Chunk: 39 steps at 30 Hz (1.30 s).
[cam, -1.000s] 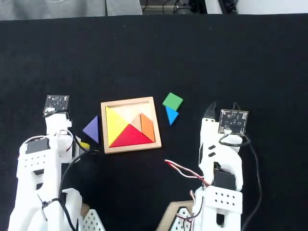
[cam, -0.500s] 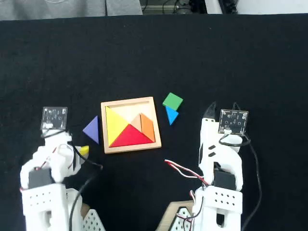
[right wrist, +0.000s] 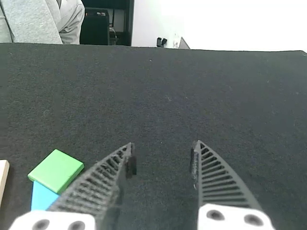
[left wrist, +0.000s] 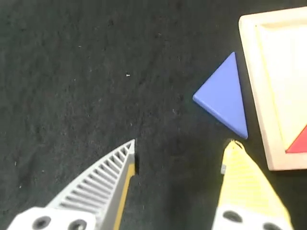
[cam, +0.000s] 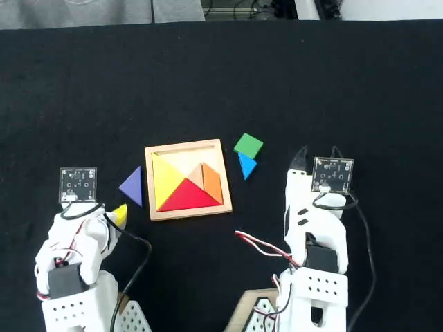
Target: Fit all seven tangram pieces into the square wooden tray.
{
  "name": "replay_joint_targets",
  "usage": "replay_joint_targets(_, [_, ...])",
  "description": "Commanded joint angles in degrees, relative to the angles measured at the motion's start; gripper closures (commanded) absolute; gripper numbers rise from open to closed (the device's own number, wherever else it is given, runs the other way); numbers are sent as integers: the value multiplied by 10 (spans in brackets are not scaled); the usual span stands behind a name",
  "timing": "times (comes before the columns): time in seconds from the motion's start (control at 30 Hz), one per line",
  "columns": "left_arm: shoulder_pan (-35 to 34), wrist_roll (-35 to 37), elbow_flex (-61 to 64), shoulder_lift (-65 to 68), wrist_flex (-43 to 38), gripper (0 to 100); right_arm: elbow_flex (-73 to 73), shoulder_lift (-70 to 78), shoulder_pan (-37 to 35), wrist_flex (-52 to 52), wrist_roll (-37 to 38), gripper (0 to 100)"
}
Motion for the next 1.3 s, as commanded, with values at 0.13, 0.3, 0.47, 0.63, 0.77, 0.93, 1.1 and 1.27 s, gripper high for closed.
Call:
replay_joint_targets(0.13, [68,3,44,-4,-47,712,-31,-1,-10,20,-1,801])
replay_joint_targets(0.3, [66,5,54,-3,-56,712,-135,-1,-10,130,20,801])
replay_joint_targets(0.47, [38,6,54,-3,-55,712,-209,4,-44,173,60,801])
replay_joint_targets(0.63, [40,6,54,-2,-55,712,-255,4,-105,207,88,801])
replay_joint_targets(0.77, [40,6,54,-2,-55,712,-294,5,-127,247,87,801])
replay_joint_targets(0.93, [40,6,54,-2,-55,712,-350,13,-135,289,87,801])
replay_joint_targets(1.1, [40,6,54,-2,-55,712,-443,109,-135,330,87,801])
replay_joint_targets(1.27, [38,6,54,-2,-55,712,-551,266,-135,366,84,801])
